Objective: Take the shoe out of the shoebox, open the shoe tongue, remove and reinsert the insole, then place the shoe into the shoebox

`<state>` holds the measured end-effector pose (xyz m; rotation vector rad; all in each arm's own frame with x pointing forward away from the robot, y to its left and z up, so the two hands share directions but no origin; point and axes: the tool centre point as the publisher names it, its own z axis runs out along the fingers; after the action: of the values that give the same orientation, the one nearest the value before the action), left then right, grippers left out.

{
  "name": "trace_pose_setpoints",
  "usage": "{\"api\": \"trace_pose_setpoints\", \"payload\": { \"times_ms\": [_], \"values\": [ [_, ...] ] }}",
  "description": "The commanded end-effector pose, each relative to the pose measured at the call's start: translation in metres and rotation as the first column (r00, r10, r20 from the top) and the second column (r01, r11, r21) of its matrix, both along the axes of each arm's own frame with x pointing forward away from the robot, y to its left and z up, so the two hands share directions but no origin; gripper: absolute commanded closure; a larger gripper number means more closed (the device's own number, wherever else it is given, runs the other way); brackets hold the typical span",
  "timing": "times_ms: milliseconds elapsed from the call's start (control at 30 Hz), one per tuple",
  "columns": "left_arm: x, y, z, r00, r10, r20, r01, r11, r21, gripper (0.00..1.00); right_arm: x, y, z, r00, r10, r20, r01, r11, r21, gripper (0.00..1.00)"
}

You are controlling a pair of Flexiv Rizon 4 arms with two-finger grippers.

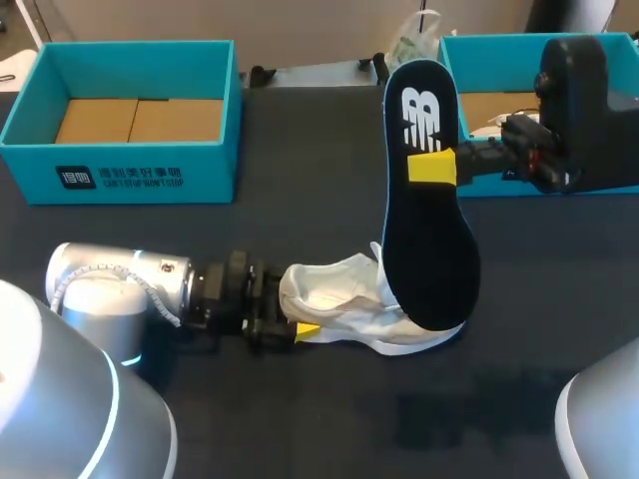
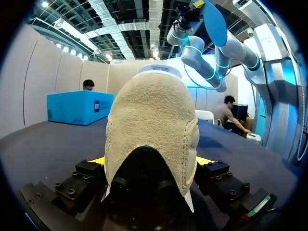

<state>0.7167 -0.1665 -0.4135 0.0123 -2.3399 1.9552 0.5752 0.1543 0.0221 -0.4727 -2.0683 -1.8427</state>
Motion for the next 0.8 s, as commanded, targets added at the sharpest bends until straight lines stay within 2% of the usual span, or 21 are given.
{"api": "trace_pose_setpoints", "payload": {
  "times_ms": [33, 267, 467, 667, 800],
  "values": [
    [0.002, 0.009, 0.004, 1.0, -0.029, 0.002, 0.029, 0.999, 0.031, 0.0, 0.001, 0.002, 0.0, 1.0, 0.001, -0.001, -0.001, 1.0, -0.001, 1.0],
    [0.007, 0.02, 0.006, 0.997, -0.069, 0.039, 0.065, 0.993, 0.096, 0.0, 0.001, 0.002, 0.0, 1.0, 0.001, -0.001, -0.001, 1.0, -0.001, 1.0],
    [0.015, 0.036, 0.006, 0.995, -0.091, 0.037, 0.08, 0.972, 0.222, 0.0, 0.001, 0.002, 0.0, 1.0, 0.001, -0.001, -0.001, 1.0, -0.001, 1.0],
    [0.019, 0.051, 0.017, 0.991, -0.123, 0.043, 0.101, 0.933, 0.345, 0.0, 0.001, 0.002, 0.0, 1.0, 0.001, -0.001, -0.001, 1.0, -0.001, 1.0],
    [0.019, 0.051, 0.017, 0.991, -0.123, 0.043, 0.101, 0.933, 0.345, 0.0, 0.001, 0.002, 0.0, 1.0, 0.001, -0.001, -0.001, 1.0, -0.001, 1.0]
  ]
}}
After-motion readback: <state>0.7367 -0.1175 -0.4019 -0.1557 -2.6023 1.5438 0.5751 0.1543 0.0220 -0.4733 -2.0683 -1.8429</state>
